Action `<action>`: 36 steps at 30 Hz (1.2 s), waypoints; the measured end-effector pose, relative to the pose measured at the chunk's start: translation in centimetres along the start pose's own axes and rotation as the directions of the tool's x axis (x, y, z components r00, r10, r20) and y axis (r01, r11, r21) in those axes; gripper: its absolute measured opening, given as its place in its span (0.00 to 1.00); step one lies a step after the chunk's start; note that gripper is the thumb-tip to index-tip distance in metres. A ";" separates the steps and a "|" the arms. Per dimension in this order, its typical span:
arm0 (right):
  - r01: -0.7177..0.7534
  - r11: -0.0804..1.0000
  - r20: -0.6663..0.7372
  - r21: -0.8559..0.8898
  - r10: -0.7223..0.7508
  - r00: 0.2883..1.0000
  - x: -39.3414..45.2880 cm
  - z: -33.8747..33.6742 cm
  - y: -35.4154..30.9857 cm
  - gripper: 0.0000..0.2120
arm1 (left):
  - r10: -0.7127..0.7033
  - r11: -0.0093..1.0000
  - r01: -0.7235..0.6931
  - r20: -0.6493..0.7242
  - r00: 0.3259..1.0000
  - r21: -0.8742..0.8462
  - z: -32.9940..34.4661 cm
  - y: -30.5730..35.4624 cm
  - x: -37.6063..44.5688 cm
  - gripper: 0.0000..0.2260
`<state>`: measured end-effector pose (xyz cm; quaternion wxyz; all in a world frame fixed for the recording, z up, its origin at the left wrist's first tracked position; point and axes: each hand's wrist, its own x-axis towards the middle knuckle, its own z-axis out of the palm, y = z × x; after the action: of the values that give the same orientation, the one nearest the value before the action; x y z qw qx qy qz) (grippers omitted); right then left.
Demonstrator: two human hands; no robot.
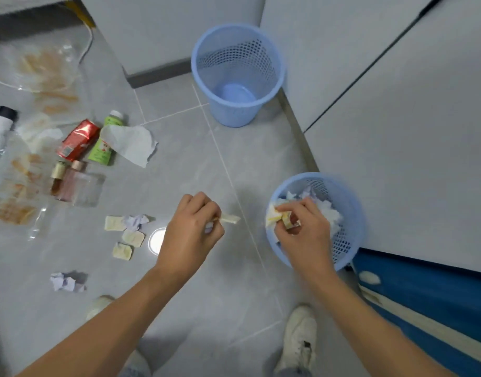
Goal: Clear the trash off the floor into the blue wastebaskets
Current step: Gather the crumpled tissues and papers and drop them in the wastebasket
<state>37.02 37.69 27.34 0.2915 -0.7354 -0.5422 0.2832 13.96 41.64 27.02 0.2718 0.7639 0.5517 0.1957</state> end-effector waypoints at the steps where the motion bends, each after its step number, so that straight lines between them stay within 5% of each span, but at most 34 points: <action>1: -0.032 0.999 -0.021 -0.015 0.032 0.999 0.1 -1.7 1.0 0.14 | 0.020 1.000 -0.020 0.003 1.000 -0.018 1.1 1.8 0.8 0.06; 7: -0.165 0.977 -0.050 -0.135 0.160 0.986 0.8 -8.7 7.4 0.14 | 0.056 0.997 -0.047 0.174 0.983 -0.056 10.3 11.2 4.5 0.09; 10: -0.225 0.964 0.028 -0.139 0.231 0.972 0.5 -9.3 8.6 0.19 | -0.032 0.999 0.032 0.363 0.931 0.005 12.9 13.0 4.7 0.30; 12: -0.200 0.971 0.032 -0.128 0.205 0.978 0.0 -9.1 8.5 0.18 | -0.022 1.000 0.012 0.372 0.928 0.028 13.0 13.2 4.2 0.35; 16: -0.118 0.990 0.058 -0.071 0.122 0.991 -1.2 -6.8 6.4 0.15 | -0.009 1.000 0.005 0.239 0.971 0.020 10.3 11.5 1.5 0.20; 23: 0.157 0.984 0.295 -0.078 -0.127 0.947 -2.8 6.9 -0.9 0.16 | -0.246 0.966 0.222 0.216 0.945 0.132 3.4 -1.9 -5.8 0.11; 28: 0.227 0.966 0.510 -0.121 -0.136 0.849 -4.1 20.6 -3.5 0.18 | -0.500 0.859 0.453 0.195 0.844 0.241 0.1 -15.1 -11.4 0.13; 36: 0.450 0.851 0.655 -0.272 -0.180 0.734 -2.8 38.3 -4.3 0.30 | -0.711 0.670 0.646 0.064 0.701 0.365 -1.6 -32.3 -20.4 0.22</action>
<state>5.51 40.73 5.14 -0.0155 -0.5436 -0.7727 0.3275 -17.22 30.48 7.93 0.2536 0.5508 0.7902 -0.0885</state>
